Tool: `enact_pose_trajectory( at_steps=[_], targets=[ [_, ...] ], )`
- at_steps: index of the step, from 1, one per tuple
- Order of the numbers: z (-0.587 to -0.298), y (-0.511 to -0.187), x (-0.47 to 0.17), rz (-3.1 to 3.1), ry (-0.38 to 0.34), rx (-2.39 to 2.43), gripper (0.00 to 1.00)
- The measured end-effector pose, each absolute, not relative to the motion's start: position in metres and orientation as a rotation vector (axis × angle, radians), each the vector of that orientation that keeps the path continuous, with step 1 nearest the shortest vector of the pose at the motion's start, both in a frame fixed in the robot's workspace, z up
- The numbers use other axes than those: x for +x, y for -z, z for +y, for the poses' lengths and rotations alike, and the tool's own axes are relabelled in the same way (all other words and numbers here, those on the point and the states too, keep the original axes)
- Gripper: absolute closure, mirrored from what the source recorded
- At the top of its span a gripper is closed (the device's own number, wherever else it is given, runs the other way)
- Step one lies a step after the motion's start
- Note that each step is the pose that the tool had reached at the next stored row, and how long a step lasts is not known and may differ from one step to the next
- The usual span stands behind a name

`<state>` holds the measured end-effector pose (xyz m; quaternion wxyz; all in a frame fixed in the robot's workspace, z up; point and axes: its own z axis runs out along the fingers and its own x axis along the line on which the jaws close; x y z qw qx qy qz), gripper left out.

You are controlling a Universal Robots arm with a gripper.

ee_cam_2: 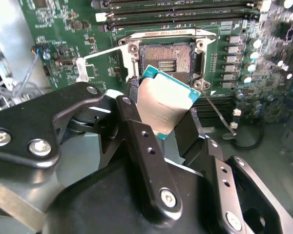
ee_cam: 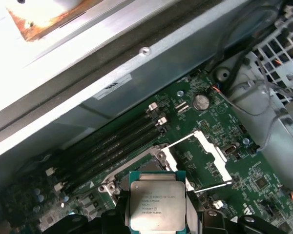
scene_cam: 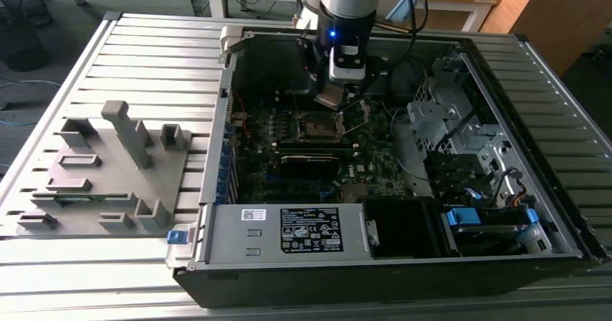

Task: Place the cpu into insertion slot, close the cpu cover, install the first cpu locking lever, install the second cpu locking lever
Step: 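Place the cpu into insertion slot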

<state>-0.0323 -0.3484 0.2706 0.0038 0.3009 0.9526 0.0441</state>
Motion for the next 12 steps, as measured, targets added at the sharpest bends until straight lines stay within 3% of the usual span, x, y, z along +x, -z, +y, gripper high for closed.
enact_pose_trajectory(
  at_steps=[12],
  targets=[
    [-0.3484, -0.2675, -0.0323, 2.856, -0.136, 1.259, 0.46]
  ],
)
